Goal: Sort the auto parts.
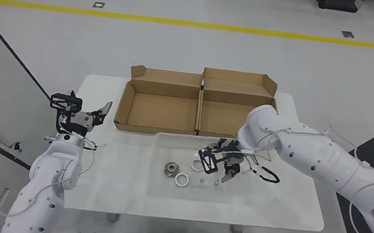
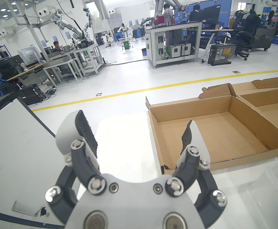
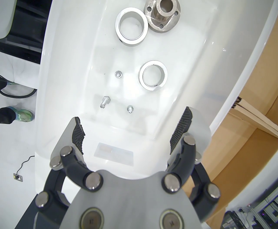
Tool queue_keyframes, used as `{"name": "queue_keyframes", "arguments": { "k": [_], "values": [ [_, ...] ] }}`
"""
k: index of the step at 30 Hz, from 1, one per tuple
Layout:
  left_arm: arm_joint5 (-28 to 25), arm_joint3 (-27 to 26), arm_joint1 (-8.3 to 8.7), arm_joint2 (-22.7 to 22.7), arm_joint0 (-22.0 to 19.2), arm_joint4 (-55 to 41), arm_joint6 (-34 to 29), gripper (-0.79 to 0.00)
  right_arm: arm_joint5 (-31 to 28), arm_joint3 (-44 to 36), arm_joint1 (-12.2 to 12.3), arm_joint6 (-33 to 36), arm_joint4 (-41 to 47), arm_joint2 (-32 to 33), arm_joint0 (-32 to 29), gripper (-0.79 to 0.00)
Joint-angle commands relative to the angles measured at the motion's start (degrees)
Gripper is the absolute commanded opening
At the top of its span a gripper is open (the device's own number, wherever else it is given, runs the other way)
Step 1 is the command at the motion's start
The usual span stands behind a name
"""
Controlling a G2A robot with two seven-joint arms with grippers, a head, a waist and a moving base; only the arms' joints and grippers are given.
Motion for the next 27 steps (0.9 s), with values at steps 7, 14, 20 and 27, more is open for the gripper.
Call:
{"name": "queue_keyframes", "arguments": {
  "k": [7, 14, 20, 27],
  "values": [
    [0.00, 0.00, 0.00, 0.00, 0.00, 0.00, 0.00, 0.000, 0.05, -0.45, -0.03, -1.31, -0.03, 0.21, -0.45, 0.000],
    [0.00, 0.00, 0.00, 0.00, 0.00, 0.00, 0.00, 0.000, 0.37, -0.65, 0.20, 0.35, -2.40, 0.00, -0.71, 0.000],
    [0.00, 0.00, 0.00, 0.00, 0.00, 0.00, 0.00, 0.000, 0.59, 0.06, 0.06, 0.57, -2.09, 0.00, -0.85, 0.000],
    [0.00, 0.00, 0.00, 0.00, 0.00, 0.00, 0.00, 0.000, 0.04, 0.30, -0.30, 0.03, -3.16, 0.00, -1.06, 0.000]
  ]
}}
